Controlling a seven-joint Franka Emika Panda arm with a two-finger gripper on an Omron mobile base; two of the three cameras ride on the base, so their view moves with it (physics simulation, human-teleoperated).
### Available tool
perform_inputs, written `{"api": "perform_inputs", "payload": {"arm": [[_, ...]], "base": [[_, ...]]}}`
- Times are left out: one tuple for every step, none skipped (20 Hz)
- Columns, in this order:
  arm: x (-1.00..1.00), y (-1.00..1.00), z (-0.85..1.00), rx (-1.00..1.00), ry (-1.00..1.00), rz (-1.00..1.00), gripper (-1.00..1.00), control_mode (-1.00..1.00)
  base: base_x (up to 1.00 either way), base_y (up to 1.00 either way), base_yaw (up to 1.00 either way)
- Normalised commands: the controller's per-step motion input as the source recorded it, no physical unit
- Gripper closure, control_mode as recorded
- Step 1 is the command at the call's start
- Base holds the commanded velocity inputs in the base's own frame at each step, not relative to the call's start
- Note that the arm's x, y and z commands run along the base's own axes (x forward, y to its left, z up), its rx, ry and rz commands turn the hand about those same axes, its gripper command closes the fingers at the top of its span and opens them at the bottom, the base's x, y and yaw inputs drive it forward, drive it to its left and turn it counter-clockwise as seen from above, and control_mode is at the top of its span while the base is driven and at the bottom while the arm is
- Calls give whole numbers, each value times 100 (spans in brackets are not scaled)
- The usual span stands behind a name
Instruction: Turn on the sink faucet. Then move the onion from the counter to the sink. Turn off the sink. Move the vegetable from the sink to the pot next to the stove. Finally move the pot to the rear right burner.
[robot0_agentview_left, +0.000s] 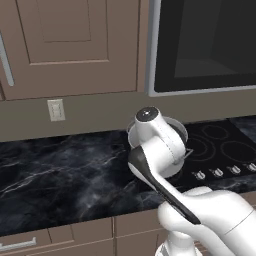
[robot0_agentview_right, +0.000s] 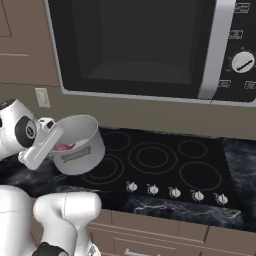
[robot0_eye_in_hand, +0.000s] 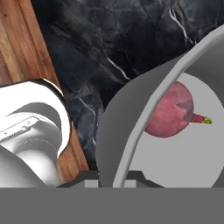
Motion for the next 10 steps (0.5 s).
{"api": "perform_inputs", "payload": {"arm": [[19,-93,13,1,2,-21,100,-100],[22,-88,12,1,3,-21,100,-100],[29,-84,10,0,4,-21,100,-100],[30,-86,9,0,3,-21,100,-100],[22,-98,6,1,0,-18,100,-100],[24,-93,7,0,0,-18,100,-100],[28,-88,6,0,0,-18,100,-100],[29,-89,6,0,0,-18,100,-100],[19,-100,5,2,0,-15,100,-100],[19,-96,5,1,0,-13,100,-100]], "base": [[0,0,0],[0,0,0],[0,0,0],[0,0,0],[0,0,0],[0,0,0],[0,0,0],[0,0,0],[0,0,0],[0,0,0]]}}
